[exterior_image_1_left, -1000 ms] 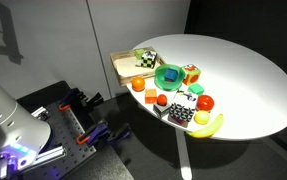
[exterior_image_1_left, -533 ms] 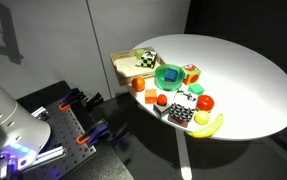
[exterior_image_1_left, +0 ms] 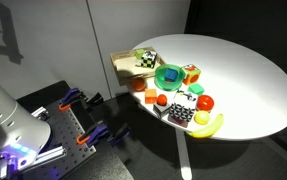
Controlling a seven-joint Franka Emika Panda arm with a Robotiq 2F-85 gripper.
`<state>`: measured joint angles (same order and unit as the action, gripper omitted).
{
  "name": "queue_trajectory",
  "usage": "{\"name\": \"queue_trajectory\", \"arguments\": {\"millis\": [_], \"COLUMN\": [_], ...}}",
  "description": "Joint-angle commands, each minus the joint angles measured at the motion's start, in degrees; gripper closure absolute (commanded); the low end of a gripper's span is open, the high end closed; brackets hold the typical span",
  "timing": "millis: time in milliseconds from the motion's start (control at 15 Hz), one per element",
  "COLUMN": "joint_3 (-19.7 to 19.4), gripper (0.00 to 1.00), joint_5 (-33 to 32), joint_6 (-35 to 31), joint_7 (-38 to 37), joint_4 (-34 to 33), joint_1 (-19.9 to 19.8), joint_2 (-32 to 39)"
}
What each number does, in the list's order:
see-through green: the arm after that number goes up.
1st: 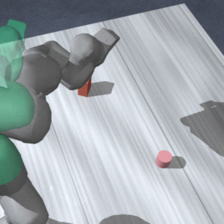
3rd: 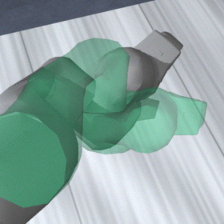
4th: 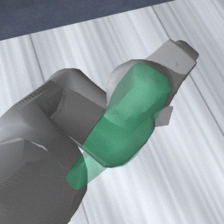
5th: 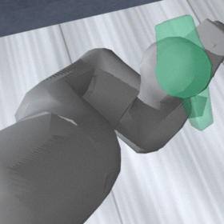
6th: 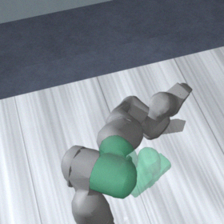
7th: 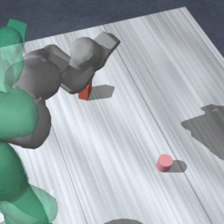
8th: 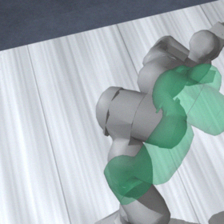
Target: Put one square plush toy in the box
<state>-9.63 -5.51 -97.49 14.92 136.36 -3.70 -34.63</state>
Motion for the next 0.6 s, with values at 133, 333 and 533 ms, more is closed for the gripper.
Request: {"name": "queue_trajectory", "arguments": {"millis": [133,333,533], "joint_3": [-0.87,-0.57,-0.39], "gripper": [0.00,0.00,0.00], "joint_5": [4.20,4.98,4.46], "joint_6": [-8.95,-12.83,-15.49], "joint_7": [-0.16,-1.15,-2.05], "joint_4": [-4.33,-6.44,-8.90], "joint_1": [0.32,-0.27,-0.95], "joint_2": [8.31,13.19,18.35]}}
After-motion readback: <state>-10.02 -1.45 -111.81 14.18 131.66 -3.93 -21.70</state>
